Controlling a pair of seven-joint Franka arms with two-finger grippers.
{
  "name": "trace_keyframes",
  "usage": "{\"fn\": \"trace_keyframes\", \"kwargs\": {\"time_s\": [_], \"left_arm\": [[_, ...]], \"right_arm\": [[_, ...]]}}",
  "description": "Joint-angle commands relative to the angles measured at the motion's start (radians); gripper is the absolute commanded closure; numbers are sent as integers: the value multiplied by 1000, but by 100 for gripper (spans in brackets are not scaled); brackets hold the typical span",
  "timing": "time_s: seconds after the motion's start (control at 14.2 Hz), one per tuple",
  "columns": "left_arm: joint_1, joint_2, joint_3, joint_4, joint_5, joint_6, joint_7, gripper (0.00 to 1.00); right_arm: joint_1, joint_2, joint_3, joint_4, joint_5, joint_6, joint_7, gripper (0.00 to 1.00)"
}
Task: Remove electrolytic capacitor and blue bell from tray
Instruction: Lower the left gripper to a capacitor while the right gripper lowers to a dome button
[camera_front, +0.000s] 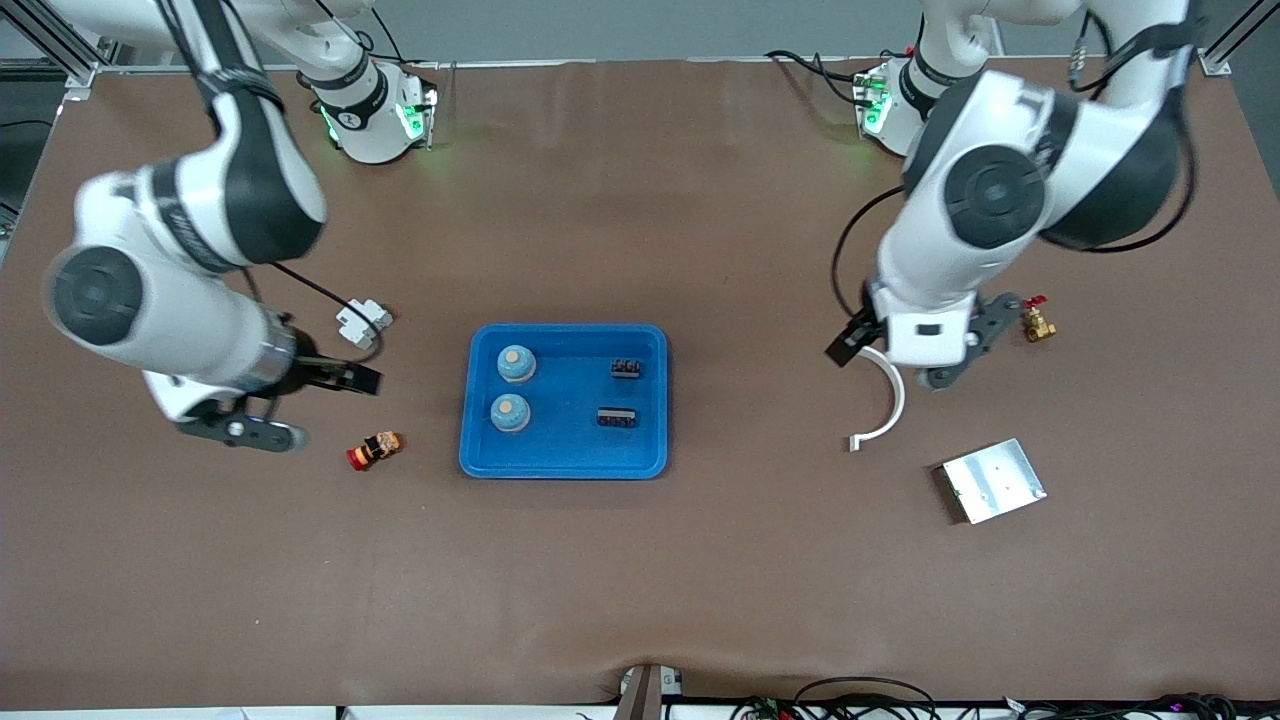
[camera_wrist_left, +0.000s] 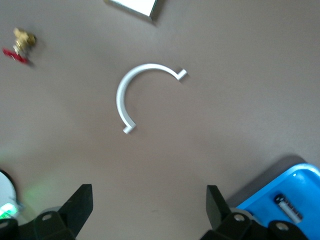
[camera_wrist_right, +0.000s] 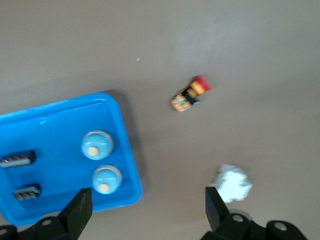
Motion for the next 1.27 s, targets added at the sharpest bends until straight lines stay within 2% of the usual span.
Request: {"fn": "trace_keyframes", "kwargs": {"time_s": [0.0, 0.21, 0.35, 0.56, 0.7, 0.91, 1.2], "left_arm": [[-38, 57, 1, 19, 9, 53, -166, 0], [-72, 128, 0, 43, 3, 124, -371, 0], [-93, 183, 0, 73, 3, 164, -500, 0], [-110, 263, 0, 122, 3, 224, -654, 0], [-118, 304, 0, 155, 3, 270, -753, 0], [-139, 349, 0, 186, 3, 357, -905, 0], [-190, 410, 4, 240, 3, 400, -984, 0]], "right_arm": [[4, 60, 83, -33, -21, 93, 227, 0], [41, 112, 93, -102, -38, 261, 393, 0], [72, 163, 93, -101, -47, 305, 483, 0], [130, 240, 93, -102, -149, 363, 672, 0], [139, 270, 93, -105, -157, 407, 761, 0], [138, 289, 93, -108, -157, 420, 786, 0], [148, 304, 88, -118, -159, 457, 820, 0]]}}
